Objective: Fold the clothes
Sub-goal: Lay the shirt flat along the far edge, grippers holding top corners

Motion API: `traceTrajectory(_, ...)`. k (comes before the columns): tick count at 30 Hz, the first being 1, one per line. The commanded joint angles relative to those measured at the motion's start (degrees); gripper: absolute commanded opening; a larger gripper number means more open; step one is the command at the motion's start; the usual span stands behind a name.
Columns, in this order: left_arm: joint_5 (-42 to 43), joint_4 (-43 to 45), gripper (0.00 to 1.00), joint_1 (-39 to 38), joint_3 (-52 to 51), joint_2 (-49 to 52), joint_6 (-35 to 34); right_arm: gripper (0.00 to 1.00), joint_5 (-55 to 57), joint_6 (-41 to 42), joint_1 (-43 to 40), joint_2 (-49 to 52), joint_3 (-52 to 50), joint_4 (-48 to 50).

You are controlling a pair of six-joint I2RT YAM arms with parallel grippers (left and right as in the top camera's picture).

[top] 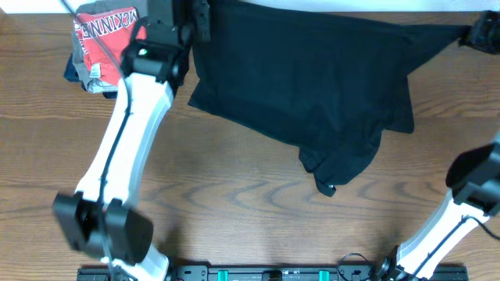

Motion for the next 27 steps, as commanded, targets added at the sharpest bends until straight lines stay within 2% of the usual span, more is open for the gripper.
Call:
traceTrajectory(1,-3.6,5.3,0.06,1.6,0.1,4.8,-0.7,0.01,4.0,2.4,0.4,2.7,0.4,3.2)
traceTrajectory(5,-3.6,12.4,0.06,1.6,0.1,10.5,-0.7,0.01,4.0,2.4,2.0,6.5,0.4,5.5)
traceTrajectory(9,-3.6,15.0,0.06,2.2,0.1,14.6,-0.6,0.01,4.0,2.4,3.4,8.7,0.3,3.8)
traceTrajectory(21,-3.6,10.8,0.06,6.6,0.1,18.3,-0.7,0.01,6.8,3.3,4.4,9.3,-2.4,-5.4)
traceTrajectory(27,-3.6,7.0,0.06,6.8,0.1,18.6,-0.7,0.01,6.7,3.7,5.2,9.3,-11.3,-2.8)
